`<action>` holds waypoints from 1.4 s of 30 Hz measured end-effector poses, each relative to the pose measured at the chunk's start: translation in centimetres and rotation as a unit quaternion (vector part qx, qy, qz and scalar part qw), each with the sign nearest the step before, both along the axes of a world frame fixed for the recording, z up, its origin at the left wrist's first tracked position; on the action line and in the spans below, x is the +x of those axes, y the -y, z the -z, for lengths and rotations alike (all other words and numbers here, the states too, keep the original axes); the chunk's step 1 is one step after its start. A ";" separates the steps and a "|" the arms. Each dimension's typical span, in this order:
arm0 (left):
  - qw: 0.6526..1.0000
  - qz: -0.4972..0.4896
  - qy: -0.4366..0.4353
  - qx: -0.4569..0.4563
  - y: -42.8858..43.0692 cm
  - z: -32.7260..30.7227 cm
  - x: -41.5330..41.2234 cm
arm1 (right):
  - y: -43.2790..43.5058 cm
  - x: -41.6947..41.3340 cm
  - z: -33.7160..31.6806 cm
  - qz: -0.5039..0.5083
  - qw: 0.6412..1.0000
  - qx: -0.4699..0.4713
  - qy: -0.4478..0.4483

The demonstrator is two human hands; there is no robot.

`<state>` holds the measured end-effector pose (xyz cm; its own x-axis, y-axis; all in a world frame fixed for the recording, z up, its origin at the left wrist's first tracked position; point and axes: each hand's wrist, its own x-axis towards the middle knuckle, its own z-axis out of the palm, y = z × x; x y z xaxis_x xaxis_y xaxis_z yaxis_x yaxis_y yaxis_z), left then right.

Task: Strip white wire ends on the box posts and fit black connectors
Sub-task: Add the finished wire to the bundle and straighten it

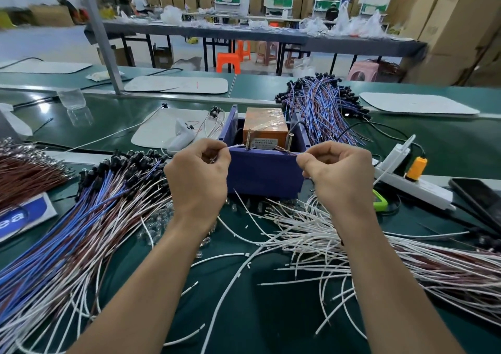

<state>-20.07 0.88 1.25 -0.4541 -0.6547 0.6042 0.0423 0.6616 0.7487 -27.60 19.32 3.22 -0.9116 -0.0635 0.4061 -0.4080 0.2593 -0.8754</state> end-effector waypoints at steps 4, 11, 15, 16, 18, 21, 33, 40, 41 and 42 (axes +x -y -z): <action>1.000 0.001 0.003 0.005 0.1 -0.2 0.0 | 0.1 -0.6 -0.5 0.006 1.000 0.013 -0.002; 1.000 0.008 -0.001 0.009 0.1 -0.4 0.1 | -0.4 -1.3 -1.4 0.021 0.998 0.056 0.001; 1.000 0.009 0.000 0.015 0.1 -0.4 0.1 | -0.4 -1.2 -1.5 0.043 0.997 0.063 -0.001; 1.000 0.009 0.000 0.015 0.1 -0.5 0.1 | -0.4 -1.1 -1.5 0.049 0.997 0.066 -0.005; 1.000 0.011 -0.002 0.015 0.1 -0.4 0.1 | -0.4 -1.0 -1.6 0.054 0.996 0.068 -0.010; 1.000 0.014 -0.007 0.022 0.1 -0.4 0.1 | -0.4 -0.8 -1.6 0.053 0.996 0.074 -0.006; 0.891 0.247 -0.095 0.368 -2.0 -1.3 0.3 | 1.5 3.4 -0.6 -0.183 0.976 0.088 0.083; 0.910 0.242 -0.058 0.332 -2.4 0.0 0.5 | 4.3 4.9 1.5 -0.153 0.978 0.043 0.133; 0.917 0.237 -0.056 0.314 -2.4 0.1 0.5 | 4.5 5.0 1.4 -0.163 0.977 0.044 0.130; 0.923 0.232 -0.056 0.303 -2.4 0.1 0.5 | 4.6 5.1 1.3 -0.175 0.975 0.045 0.127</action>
<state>-19.54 3.27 1.18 -0.7266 -0.6394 0.2515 0.3159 0.0142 0.9487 -22.48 14.76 1.92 -0.8982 -0.4138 0.1483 -0.2580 0.2232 -0.9400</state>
